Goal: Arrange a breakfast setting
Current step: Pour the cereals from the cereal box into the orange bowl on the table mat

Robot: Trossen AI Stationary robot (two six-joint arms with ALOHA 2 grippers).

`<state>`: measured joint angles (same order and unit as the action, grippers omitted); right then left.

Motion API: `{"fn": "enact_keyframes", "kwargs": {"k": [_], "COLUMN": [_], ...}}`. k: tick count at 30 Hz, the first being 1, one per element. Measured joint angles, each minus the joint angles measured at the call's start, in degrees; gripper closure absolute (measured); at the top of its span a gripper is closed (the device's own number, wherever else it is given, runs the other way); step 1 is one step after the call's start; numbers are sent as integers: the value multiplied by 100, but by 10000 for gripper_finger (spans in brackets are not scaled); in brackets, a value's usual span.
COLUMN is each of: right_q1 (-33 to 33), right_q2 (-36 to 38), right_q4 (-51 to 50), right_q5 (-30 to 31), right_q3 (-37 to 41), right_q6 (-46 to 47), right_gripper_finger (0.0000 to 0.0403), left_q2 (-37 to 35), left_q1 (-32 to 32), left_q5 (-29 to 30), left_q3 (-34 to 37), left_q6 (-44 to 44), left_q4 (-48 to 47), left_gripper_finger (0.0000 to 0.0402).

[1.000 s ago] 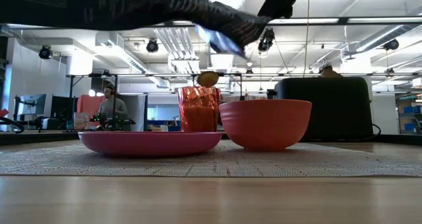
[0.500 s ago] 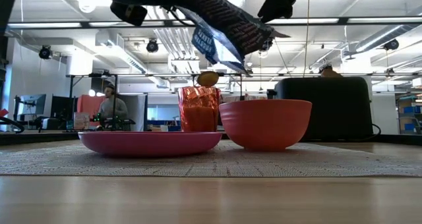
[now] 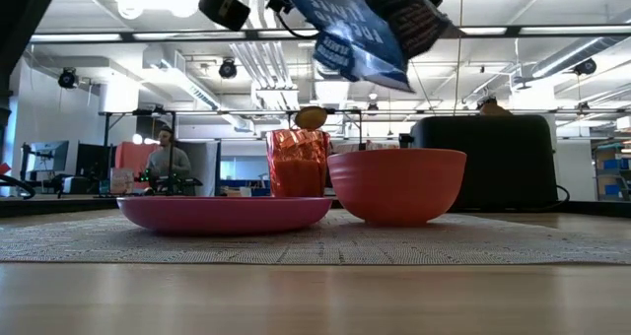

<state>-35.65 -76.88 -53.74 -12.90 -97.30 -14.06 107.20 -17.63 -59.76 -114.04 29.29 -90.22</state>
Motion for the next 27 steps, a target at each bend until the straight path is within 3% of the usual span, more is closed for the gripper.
{"fn": "enact_keyframes", "kwargs": {"k": [6, 27], "right_q1": [-1, 0], "right_q2": [0, 0], "right_q4": [0, -1], "right_q5": [-1, -1], "right_q3": [0, 0], "right_q6": [10, 11], "right_gripper_finger": [200, 200], "left_q2": [188, 131], "left_q1": [-40, -103], "left_q5": [-161, -756], "left_q3": [-217, 169], "left_q6": [203, 980], "left_q4": [19, 20], "left_gripper_finger": [334, 334]}}
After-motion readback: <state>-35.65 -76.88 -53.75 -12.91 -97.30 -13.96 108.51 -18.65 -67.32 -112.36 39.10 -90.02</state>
